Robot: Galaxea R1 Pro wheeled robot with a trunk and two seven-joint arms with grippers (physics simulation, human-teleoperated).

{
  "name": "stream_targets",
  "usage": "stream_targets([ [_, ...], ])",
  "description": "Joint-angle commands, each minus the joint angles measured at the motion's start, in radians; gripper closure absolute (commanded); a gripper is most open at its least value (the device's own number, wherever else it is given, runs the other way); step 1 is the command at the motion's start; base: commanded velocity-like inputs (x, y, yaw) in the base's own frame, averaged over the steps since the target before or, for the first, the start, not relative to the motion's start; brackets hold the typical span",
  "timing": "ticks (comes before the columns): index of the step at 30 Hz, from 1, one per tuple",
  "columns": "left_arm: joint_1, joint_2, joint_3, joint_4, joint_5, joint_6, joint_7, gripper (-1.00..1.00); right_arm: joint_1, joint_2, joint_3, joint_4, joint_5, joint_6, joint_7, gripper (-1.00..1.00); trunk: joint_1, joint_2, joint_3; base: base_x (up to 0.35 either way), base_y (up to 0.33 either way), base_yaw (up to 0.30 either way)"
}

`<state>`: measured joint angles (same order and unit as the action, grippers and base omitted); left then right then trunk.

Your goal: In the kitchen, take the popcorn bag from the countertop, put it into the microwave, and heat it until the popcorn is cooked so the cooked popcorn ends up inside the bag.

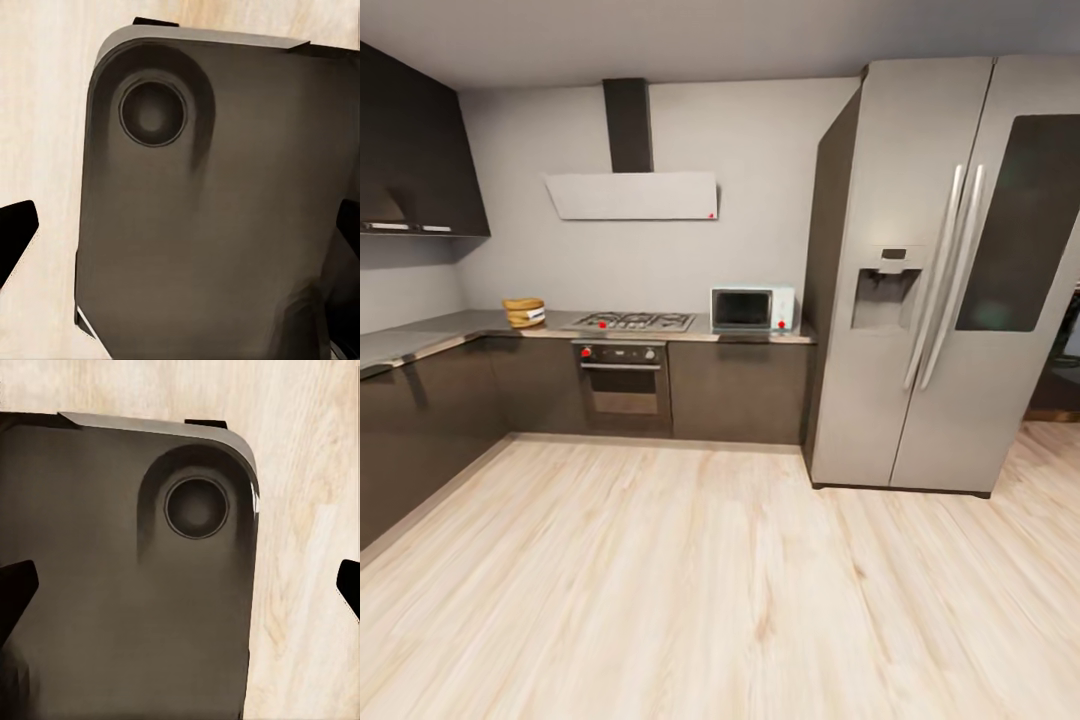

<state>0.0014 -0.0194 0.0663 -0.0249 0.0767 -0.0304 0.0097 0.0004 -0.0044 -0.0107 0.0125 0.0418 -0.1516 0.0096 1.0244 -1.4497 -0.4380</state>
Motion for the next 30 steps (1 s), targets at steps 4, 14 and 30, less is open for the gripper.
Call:
stream_targets([
  [4, 0.000, 0.000, 0.006, 0.000, 0.006, -0.002, 0.001, -1.00, 0.000, 0.000, -0.002, 0.001, 0.004, -0.005, 0.001, -1.00, 0.001, 0.000, -0.001, 0.322, 0.000, 0.000],
  [14, 0.000, 0.001, 0.006, -0.001, 0.006, -0.002, 0.001, -1.00, 0.000, 0.000, -0.003, 0.001, -0.001, -0.003, 0.000, -1.00, 0.001, 0.000, -0.001, 0.322, 0.000, -0.075],
  [30, 0.000, 0.001, 0.006, -0.001, 0.006, -0.002, 0.001, -1.00, 0.000, 0.000, -0.003, 0.001, 0.003, -0.003, 0.001, -1.00, 0.001, 0.000, -0.001, 0.322, 0.000, -0.104],
])
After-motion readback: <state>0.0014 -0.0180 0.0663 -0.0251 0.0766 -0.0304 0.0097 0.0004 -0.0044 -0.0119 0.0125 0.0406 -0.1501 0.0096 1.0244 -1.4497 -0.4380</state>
